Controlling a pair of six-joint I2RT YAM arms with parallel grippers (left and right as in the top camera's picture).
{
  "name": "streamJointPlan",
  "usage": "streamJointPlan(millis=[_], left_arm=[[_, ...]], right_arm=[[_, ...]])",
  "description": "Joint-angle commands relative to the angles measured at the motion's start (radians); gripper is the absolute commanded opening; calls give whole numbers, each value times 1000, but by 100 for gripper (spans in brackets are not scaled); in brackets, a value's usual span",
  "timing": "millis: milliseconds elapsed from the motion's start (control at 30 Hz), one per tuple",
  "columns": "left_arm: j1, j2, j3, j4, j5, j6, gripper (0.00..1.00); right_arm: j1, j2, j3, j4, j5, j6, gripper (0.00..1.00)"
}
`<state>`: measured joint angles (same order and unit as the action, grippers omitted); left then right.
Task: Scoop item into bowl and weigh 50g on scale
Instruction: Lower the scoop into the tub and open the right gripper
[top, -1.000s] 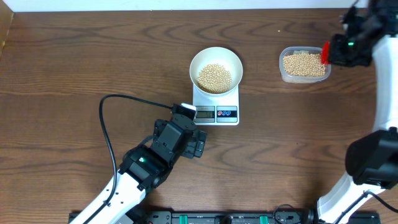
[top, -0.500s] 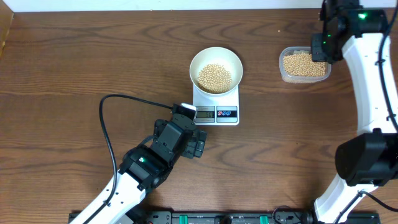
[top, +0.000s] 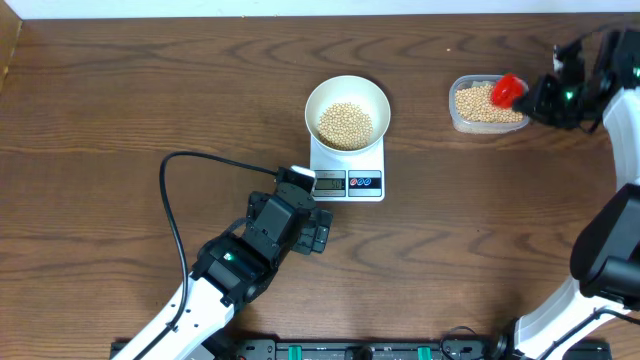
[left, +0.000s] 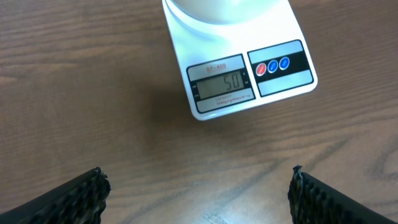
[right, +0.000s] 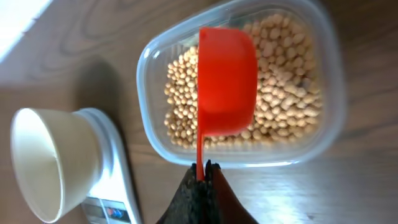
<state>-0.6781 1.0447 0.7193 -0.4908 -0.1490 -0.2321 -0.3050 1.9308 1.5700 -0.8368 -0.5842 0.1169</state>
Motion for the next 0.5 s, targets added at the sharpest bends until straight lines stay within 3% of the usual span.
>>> streamJointPlan(millis=[0,133,233,267,367,467], left_arm=[[-2,0,2,1,-17,-2,94],[-2,0,2,1,-17,-2,94],[-2,0,2,1,-17,-2,94],[-2,0,2,1,-17,-2,94],[-2,0,2,1,-17,-2,94],[-2,0,2,1,-17,-2,94]], right_arm=[[-28,-2,-81,57,-205,55,9],[-49,-2,-110,53,-205,55,29],[-63,-3,-110,34,-205,55,55],[-68,-3,-110,31,-205,55,68],[-78,-3,-109,15,-207,55,91],[-87,-10,-108,-5,-211,54,99]])
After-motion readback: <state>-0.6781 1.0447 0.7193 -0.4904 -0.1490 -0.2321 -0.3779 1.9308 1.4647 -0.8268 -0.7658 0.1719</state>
